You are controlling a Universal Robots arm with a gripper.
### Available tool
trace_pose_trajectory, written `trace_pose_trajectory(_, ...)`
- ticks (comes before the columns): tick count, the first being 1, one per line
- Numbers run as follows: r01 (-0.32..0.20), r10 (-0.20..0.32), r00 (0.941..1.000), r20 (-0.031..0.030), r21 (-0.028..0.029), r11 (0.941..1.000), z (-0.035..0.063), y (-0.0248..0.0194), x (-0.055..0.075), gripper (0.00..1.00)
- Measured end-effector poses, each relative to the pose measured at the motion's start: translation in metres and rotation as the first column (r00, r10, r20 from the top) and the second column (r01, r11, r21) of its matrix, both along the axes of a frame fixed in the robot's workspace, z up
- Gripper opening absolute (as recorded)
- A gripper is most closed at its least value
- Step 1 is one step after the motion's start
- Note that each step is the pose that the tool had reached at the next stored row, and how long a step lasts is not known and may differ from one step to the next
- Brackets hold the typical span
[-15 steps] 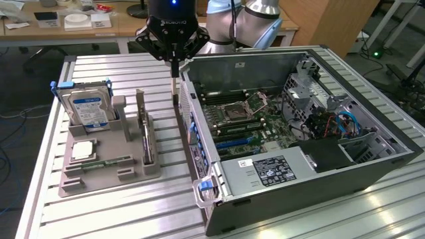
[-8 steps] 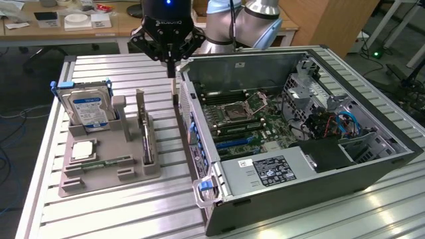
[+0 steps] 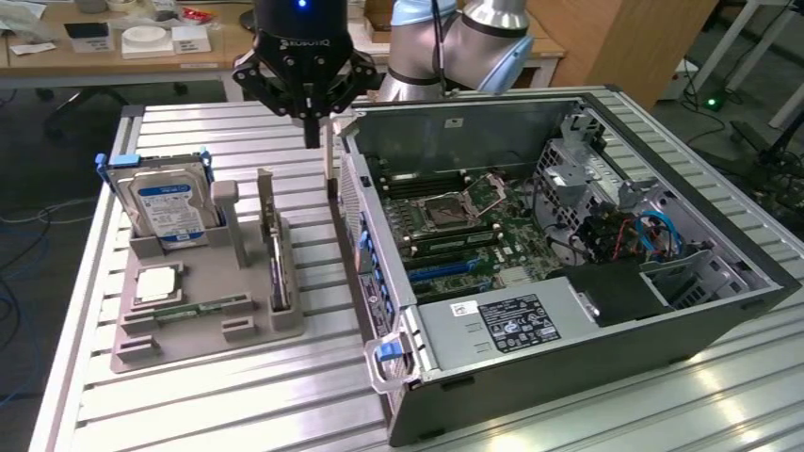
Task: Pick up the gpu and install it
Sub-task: 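Reach for the gpu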
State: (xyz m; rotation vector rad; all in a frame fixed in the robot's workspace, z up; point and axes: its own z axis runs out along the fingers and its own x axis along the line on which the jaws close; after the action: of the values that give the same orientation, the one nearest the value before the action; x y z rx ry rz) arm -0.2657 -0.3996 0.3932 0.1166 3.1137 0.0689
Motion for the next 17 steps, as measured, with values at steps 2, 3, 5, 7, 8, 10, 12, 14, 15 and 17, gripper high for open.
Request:
trace_pose_trajectory(2,0.000,0.000,1.0000,0.0000,0.0000,1.0000,0.0000,0.0000,-0.003,0.11)
trace_pose_trajectory(3,0.000,0.000,1.0000,-0.0001,0.0000,1.0000,0.0000,0.0000,-0.005,0.11)
trace_pose_trajectory(5,0.000,0.000,1.0000,0.0000,0.0000,1.0000,0.0000,0.0000,-0.008,0.11)
trace_pose_trajectory(7,0.000,0.000,1.0000,0.0000,0.0000,1.0000,0.0000,0.0000,-0.011,0.11)
trace_pose_trajectory(8,0.000,0.000,1.0000,0.0000,0.0000,1.0000,0.0000,0.0000,-0.013,0.11)
trace_pose_trajectory(10,0.000,0.000,1.0000,0.0000,0.0000,1.0000,0.0000,0.0000,-0.016,0.11)
trace_pose_trajectory(12,0.000,0.000,1.0000,0.0000,0.0000,1.0000,0.0000,0.0000,-0.019,0.11)
trace_pose_trajectory(14,0.000,0.000,1.0000,0.0000,0.0000,1.0000,0.0000,-0.0001,-0.022,0.11)
trace_pose_trajectory(15,0.000,0.000,1.0000,0.0000,0.0000,1.0000,0.0000,0.0000,-0.024,0.11)
trace_pose_trajectory(17,0.000,0.000,1.0000,-0.0001,0.0000,1.0000,0.0000,0.0000,-0.027,0.11)
